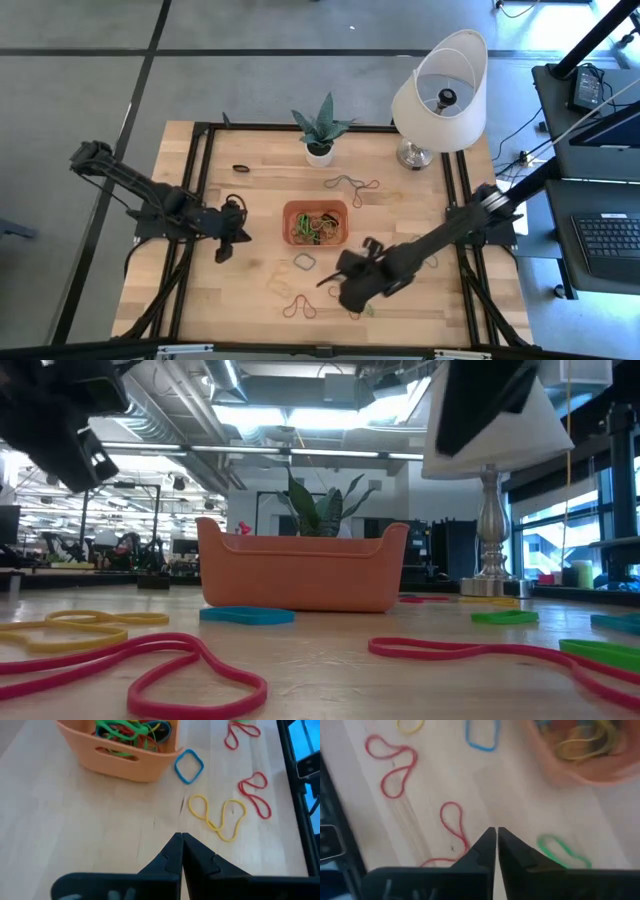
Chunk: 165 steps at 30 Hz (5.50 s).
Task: Pick and place rubber bands into bin
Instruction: Put the red rubber band into the orange bin, then put the black rubber band into the orange bin
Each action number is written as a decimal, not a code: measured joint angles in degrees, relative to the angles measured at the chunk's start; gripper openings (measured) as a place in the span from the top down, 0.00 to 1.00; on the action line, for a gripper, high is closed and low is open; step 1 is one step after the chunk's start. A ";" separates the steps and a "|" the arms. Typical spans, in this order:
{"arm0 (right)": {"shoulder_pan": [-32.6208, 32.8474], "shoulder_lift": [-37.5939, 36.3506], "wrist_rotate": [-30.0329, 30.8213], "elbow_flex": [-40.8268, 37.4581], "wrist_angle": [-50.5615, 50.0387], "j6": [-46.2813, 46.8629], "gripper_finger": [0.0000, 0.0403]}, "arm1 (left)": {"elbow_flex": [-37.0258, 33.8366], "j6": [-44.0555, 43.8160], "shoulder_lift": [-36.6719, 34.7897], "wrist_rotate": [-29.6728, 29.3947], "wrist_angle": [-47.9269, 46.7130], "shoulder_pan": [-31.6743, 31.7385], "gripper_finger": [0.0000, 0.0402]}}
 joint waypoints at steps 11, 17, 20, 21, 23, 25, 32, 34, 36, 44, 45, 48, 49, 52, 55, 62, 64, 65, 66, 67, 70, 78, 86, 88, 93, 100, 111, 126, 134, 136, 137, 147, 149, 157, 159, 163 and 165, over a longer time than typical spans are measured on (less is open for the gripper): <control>-0.10 12.03 -11.80 4.53 2.84 -4.47 0.75 | -2.96 2.60 -1.07 2.17 -0.13 0.00 0.99; -0.11 14.16 -12.99 4.53 2.88 -6.50 0.64 | -2.96 1.82 -1.08 2.38 0.09 0.00 0.99; -0.11 15.45 -12.95 4.51 2.85 -6.82 0.62 | -2.96 1.55 -1.08 2.50 0.09 0.00 0.99; -0.14 15.90 -12.95 4.53 3.09 -6.63 0.62 | -2.96 1.52 -1.08 2.74 0.11 0.01 0.99; -0.14 16.84 -12.93 4.51 3.50 -6.76 0.62 | -2.96 1.49 -1.08 2.77 0.09 0.00 0.99; -0.14 17.53 -12.78 4.57 3.74 -6.81 0.65 | -2.96 1.46 -1.06 2.75 0.09 0.00 0.99; -0.14 18.83 -12.29 4.66 3.79 -6.63 0.86 | -2.96 1.40 -1.06 2.76 0.09 0.00 0.99; -0.16 18.85 -12.36 4.62 4.05 -6.66 0.95 | -2.96 1.41 -1.06 3.05 0.09 0.00 0.99; -0.22 18.47 -12.47 4.57 4.17 -6.56 0.98 | -2.96 1.41 -1.06 3.03 0.09 0.00 0.99; -0.25 10.15 -11.52 4.42 2.26 -4.26 0.99 | -2.96 0.14 -1.06 3.01 0.09 0.00 0.99; -0.22 8.43 -9.88 4.48 2.16 -3.63 0.99 | -2.96 -0.07 -1.06 3.01 0.09 0.00 0.99; -0.32 4.22 -3.68 4.27 1.28 -3.55 1.00 | -2.96 -0.13 -1.06 3.01 0.11 0.00 0.99; -0.55 2.71 -1.62 4.27 1.30 -3.61 1.00 | -2.96 -0.13 -1.06 3.01 0.09 0.00 0.99; -2.12 -1.80 0.59 4.53 1.46 -5.17 1.00 | -2.96 -0.91 -1.06 3.01 0.11 0.02 0.99; -5.11 -3.70 0.97 4.40 1.56 -7.65 1.00 | -2.96 -2.15 -1.06 2.82 0.11 0.02 0.99; -14.04 -4.18 2.09 4.40 9.76 -20.32 1.00 | -2.96 -2.23 -1.06 2.76 0.13 0.02 0.99; -16.28 -3.85 2.08 4.40 13.36 -24.01 1.00 | -2.96 -2.25 -1.06 2.75 0.14 0.02 0.99; -17.30 -3.76 2.09 4.40 14.15 -25.41 1.00 | -2.96 -2.25 -1.06 2.75 0.14 0.02 0.99; -18.24 -3.41 2.13 4.40 15.22 -26.74 1.00 | -2.96 -2.27 -1.06 2.75 0.14 0.02 0.99; -19.07 -3.00 1.94 4.45 16.63 -27.87 1.00 | -2.96 -2.27 -1.06 2.75 0.14 0.02 0.99; -21.16 -1.56 -1.03 4.45 16.62 -30.79 1.00 | -2.96 -2.43 -1.06 2.75 0.49 0.02 0.99; -22.91 5.85 -4.38 4.40 14.16 -30.96 0.99 | -2.96 -2.69 -1.06 2.73 0.57 0.02 0.99; -22.87 7.53 -4.45 4.42 11.45 -24.67 0.90 | -2.96 -2.63 -1.06 2.73 0.58 0.02 0.99; -22.87 7.38 -4.47 4.42 10.10 -23.43 0.86 | -2.96 -2.62 -1.06 2.69 0.57 0.02 0.99; -22.87 7.02 -4.47 4.48 8.46 -22.78 0.76 | -2.96 -2.63 -1.06 2.56 0.56 0.02 0.99; -22.87 6.42 -4.48 4.46 7.73 -23.08 0.64 | -2.96 -1.76 -1.06 2.26 0.55 0.06 0.99; -21.30 -2.64 -0.96 3.22 2.38 -31.72 0.58 | -2.14 -6.53 -0.78 -2.94 1.20 0.13 0.99; -13.17 -50.85 -2.97 -47.16 31.13 -22.69 0.74 | 16.07 -11.13 13.14 -11.50 -12.95 3.54 0.99; -12.09 -66.68 -2.78 -59.94 33.41 -15.38 0.74 | 22.84 -16.02 14.73 -6.76 -34.59 17.91 0.95; -12.05 -68.29 -2.63 -61.64 35.39 -15.38 0.74 | 23.00 -14.79 14.57 -4.24 -37.68 22.63 0.91; -12.05 -68.75 -2.49 -62.34 36.69 -15.44 0.74 | 23.00 -13.18 14.58 -3.20 -38.11 25.15 0.88; -14.35 -68.60 -1.86 -63.56 40.22 -14.00 0.74 | 23.02 12.74 18.46 2.69 -37.63 52.75 0.62; -15.14 -68.60 0.16 -63.56 40.35 -14.00 0.74 | 23.02 18.29 21.12 5.85 -37.45 58.32 0.60; -18.26 -68.59 5.85 -63.56 43.53 -13.86 0.74 | 23.07 40.17 35.79 8.75 -28.37 69.57 0.56; -18.98 -68.58 5.87 -63.56 43.99 -13.84 0.74 | 23.60 43.48 39.50 8.69 -26.74 70.64 0.55; -20.14 -68.58 5.87 -63.54 45.02 -10.94 0.74 | 25.69 48.73 46.15 4.02 -24.31 71.84 0.55; -20.49 -68.56 5.88 -63.53 45.01 -9.40 0.74 | 26.91 50.73 48.86 0.58 -23.33 72.08 0.55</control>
